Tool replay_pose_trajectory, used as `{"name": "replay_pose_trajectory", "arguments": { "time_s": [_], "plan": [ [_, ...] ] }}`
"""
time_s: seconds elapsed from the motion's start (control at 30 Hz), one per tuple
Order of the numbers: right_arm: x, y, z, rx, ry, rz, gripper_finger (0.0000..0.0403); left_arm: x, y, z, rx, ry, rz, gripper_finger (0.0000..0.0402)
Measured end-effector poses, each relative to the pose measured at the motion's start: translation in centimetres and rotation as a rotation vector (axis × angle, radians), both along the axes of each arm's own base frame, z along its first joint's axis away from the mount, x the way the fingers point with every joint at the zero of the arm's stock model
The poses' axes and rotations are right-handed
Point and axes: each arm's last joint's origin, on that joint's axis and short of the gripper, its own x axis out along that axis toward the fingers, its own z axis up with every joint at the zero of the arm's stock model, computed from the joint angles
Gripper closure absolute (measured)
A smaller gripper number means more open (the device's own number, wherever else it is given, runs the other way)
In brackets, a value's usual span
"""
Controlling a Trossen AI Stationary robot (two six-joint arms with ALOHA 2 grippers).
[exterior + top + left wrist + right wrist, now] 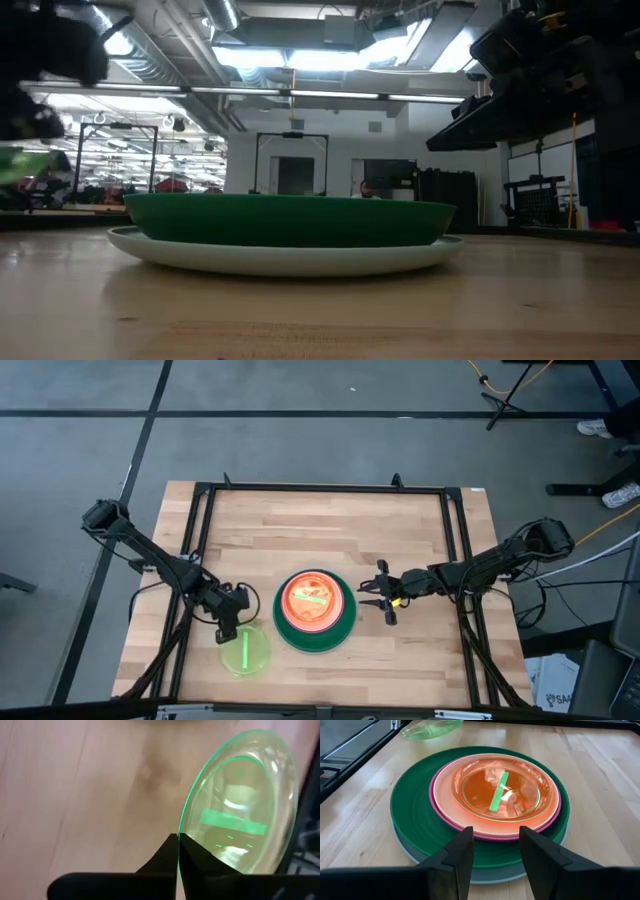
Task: Stack plastic plates
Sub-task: Stack the transparent green plate on the stacked plates
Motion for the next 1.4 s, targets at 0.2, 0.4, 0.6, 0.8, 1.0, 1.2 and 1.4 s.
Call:
{"name": "replay_pose_trajectory", "arguments": {
  "time_s": [0.2, 0.4, 0.6, 0.8, 1.0, 1.2, 1.4],
  "plan": [
    [0.0, 0.0, 0.0, 0.0, 0.0, 0.0, 0.0252, 1.7, 0.5, 2.5, 0.001, -0.1, 0.066, 0.04],
    [0.0, 0.0, 0.0, 0.0, 0.0, 0.0, 0.0252, 3.3, 1.8, 3.9, 0.052, -0.212, 0.211, 0.04],
    [0.0, 0.0, 0.0, 0.0, 0.0, 0.002, 0.0252, 4.8, 3.3, 4.3, 0.091, -0.327, 0.281, 0.04],
    [0.0, 0.0, 0.0, 0.0, -0.001, 0.001, 0.0252, 6.6, 5.0, 3.7, 0.181, -0.371, 0.312, 0.0399],
    [0.0, 0.0, 0.0, 0.0, -0.001, 0.001, 0.0252, 8.8, 6.4, 2.5, 0.268, -0.417, 0.286, 0.0394],
    [0.0, 0.0, 0.0, 0.0, -0.001, 0.001, 0.0252, 10.1, 8.0, 1.4, 0.3, -0.409, 0.33, 0.0394],
    [0.0, 0.0, 0.0, 0.0, 0.0, 0.001, 0.0252, 10.5, 8.5, 0.4, 0.308, -0.375, 0.344, 0.0393]
  ]
}}
